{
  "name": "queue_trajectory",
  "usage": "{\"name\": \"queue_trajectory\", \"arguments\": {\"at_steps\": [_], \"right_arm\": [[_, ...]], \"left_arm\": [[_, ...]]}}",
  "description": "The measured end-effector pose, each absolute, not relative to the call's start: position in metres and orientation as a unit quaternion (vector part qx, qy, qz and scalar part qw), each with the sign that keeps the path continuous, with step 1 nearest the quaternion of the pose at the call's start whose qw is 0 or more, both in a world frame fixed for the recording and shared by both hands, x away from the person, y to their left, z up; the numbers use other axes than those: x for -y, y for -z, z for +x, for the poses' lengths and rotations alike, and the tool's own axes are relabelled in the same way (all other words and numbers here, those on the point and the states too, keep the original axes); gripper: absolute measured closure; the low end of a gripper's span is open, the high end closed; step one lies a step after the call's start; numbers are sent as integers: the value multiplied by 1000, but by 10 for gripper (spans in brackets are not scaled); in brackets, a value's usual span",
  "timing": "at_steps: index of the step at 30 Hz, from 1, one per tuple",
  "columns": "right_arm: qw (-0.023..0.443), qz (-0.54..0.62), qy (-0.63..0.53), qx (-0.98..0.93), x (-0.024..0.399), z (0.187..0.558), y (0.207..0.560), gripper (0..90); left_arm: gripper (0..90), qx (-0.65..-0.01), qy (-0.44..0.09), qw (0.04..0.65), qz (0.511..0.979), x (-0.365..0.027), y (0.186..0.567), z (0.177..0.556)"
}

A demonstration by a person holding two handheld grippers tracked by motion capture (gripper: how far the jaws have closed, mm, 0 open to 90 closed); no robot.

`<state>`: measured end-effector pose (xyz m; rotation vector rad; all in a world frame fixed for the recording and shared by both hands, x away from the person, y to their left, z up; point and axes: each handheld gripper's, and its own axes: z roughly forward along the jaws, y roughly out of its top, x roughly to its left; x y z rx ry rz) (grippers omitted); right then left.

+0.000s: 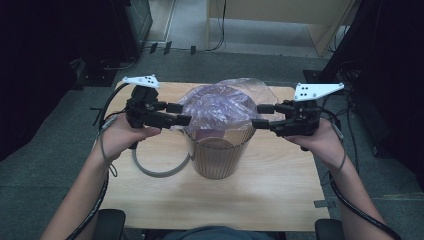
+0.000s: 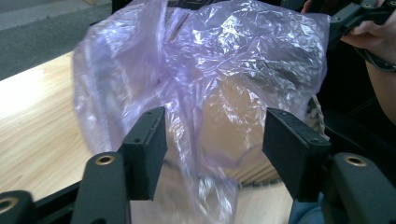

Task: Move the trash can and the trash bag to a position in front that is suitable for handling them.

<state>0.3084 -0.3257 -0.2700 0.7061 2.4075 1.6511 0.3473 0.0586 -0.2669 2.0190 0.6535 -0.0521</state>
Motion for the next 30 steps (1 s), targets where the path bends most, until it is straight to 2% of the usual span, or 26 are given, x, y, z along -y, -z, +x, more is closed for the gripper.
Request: {"name": "queue_trajectory", "arguments": {"at_steps": [3, 5, 6, 7, 9, 10, 11, 12, 16, 23, 30], "right_arm": [[68, 235, -549, -799, 322, 311, 272, 430], [66, 234, -549, -800, 316, 313, 277, 453], [65, 236, -547, -801, 314, 313, 278, 490], [64, 237, -541, -804, 312, 314, 279, 545], [59, 237, -537, -807, 311, 314, 280, 686], [59, 237, -537, -807, 311, 314, 280, 686], [51, 236, -534, -810, 311, 313, 280, 775], [37, 232, -529, -816, 311, 312, 279, 891], [23, 225, -530, -817, 310, 306, 275, 900], [-2, 213, -544, -812, 302, 295, 269, 872], [-31, 194, -518, -832, 287, 278, 281, 899]], "left_arm": [[360, -266, 24, 488, 831, -52, 270, 350], [369, -259, 5, 470, 844, -40, 274, 352], [410, -258, -6, 460, 850, -37, 276, 352], [487, -258, -6, 460, 850, -37, 276, 352], [615, -265, -1, 438, 859, -33, 278, 352], [696, -265, -1, 438, 859, -33, 278, 352], [696, -269, 6, 433, 860, -34, 278, 352], [818, -275, 18, 435, 857, -36, 277, 352], [892, -266, 32, 460, 847, -48, 268, 349], [898, -258, 44, 466, 845, -63, 256, 337], [896, -259, 63, 464, 845, -85, 261, 327]]}}
